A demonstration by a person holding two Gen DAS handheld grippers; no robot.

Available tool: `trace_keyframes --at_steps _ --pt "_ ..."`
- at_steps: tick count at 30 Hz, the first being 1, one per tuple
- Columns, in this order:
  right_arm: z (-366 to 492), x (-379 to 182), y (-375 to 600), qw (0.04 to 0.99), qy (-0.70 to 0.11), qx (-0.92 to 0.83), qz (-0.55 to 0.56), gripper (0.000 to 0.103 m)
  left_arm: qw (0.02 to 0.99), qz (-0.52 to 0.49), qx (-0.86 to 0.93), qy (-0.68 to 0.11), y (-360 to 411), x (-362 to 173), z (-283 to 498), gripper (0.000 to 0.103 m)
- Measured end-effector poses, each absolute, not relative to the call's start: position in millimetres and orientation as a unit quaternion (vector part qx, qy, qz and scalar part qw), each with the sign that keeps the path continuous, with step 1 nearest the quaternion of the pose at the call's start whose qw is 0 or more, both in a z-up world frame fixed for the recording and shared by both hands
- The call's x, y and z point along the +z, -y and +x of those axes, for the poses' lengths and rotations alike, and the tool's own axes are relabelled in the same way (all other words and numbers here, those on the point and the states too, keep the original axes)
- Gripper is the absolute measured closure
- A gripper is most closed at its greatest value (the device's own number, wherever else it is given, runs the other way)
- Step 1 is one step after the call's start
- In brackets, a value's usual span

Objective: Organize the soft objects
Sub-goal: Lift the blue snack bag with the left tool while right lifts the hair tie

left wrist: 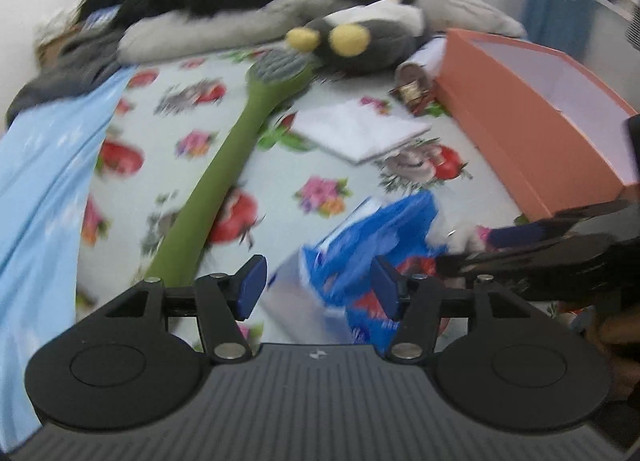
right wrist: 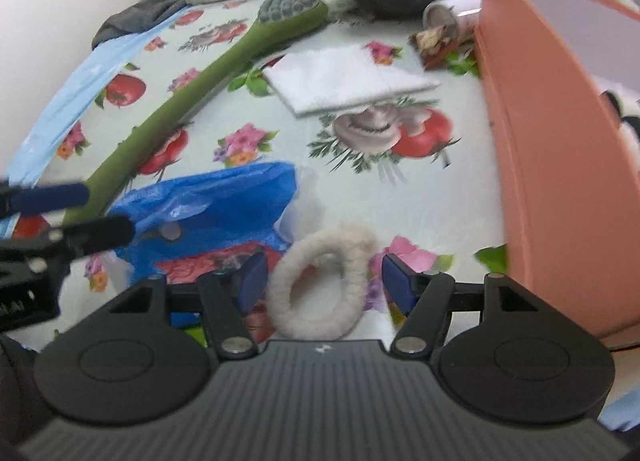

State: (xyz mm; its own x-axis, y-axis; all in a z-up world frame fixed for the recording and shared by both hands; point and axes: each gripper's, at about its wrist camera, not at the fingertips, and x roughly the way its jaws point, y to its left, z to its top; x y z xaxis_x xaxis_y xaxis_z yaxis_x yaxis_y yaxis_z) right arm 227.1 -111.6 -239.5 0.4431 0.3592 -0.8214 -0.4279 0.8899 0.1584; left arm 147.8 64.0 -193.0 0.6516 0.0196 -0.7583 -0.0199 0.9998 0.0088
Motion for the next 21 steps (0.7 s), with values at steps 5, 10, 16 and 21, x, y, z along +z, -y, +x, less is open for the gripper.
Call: trace_keyframes --at_steps 5,10,16,21 --pt "222 -242 104 0.851 -0.462 0.242 -0.060 0.051 0.912 0.018 -0.025 -0.410 -61 -194 161 0.040" --pt "224 -239 107 0.852 -0.460 0.244 -0.059 0.078 0.909 0.021 -0.051 -0.413 -57 -201 172 0.040" --pt "227 -231 117 0.857 -0.455 0.238 -0.048 0.082 0.899 0.003 -0.092 -0.428 -51 -212 183 0.039" --pt "229 -231 121 0.859 -0.454 0.232 -0.049 0.082 0.892 0.002 -0.097 -0.441 -46 -218 186 0.039"
